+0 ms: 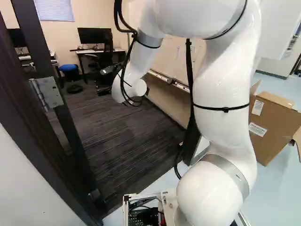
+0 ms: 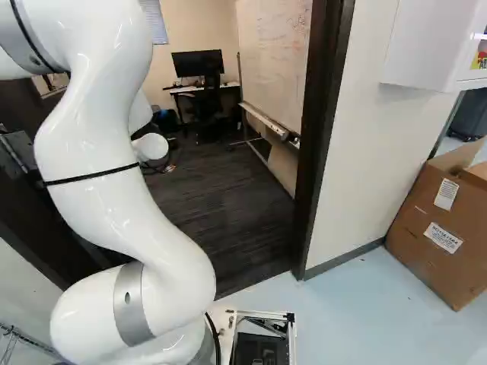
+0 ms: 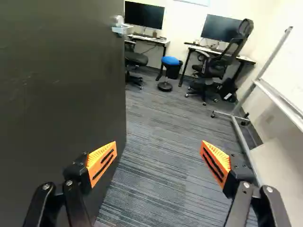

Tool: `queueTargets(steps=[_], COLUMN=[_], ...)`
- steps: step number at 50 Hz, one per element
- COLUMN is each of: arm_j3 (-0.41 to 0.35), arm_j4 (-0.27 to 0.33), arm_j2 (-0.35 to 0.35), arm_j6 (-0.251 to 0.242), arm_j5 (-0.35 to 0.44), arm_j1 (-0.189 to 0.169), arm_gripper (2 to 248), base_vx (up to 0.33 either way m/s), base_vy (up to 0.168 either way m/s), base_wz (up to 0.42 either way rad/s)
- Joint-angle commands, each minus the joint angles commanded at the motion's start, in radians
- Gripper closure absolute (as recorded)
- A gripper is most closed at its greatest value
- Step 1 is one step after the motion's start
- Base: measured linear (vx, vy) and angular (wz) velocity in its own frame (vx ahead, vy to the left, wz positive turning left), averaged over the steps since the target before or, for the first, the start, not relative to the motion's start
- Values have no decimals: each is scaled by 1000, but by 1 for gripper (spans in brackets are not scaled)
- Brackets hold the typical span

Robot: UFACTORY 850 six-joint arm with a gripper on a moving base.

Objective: Open the door and move inside

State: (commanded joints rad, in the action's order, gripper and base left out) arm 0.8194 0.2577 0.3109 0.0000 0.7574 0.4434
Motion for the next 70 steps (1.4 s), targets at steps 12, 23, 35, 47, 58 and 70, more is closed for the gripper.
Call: queueTargets(steps=[12, 23, 35, 47, 58, 70], arm_j3=[-110, -224, -344, -449, -530, -603], arm_j4=[-39, -79, -121, -158, -187, -212], arm_j2=[-89, -181, -277, -362, -427, -486], arm_j6=[0, 0, 0, 0, 0, 0], arm_j5=[17, 35, 54, 71, 83, 95], arm_j1=[-67, -136, -208, -272, -321, -365], arm_gripper=[3, 3, 3, 3, 3, 3], base_vx=[0, 0, 0, 0, 0, 0], base_vy=[0, 0, 0, 0, 0, 0], base_wz=[0, 0, 0, 0, 0, 0])
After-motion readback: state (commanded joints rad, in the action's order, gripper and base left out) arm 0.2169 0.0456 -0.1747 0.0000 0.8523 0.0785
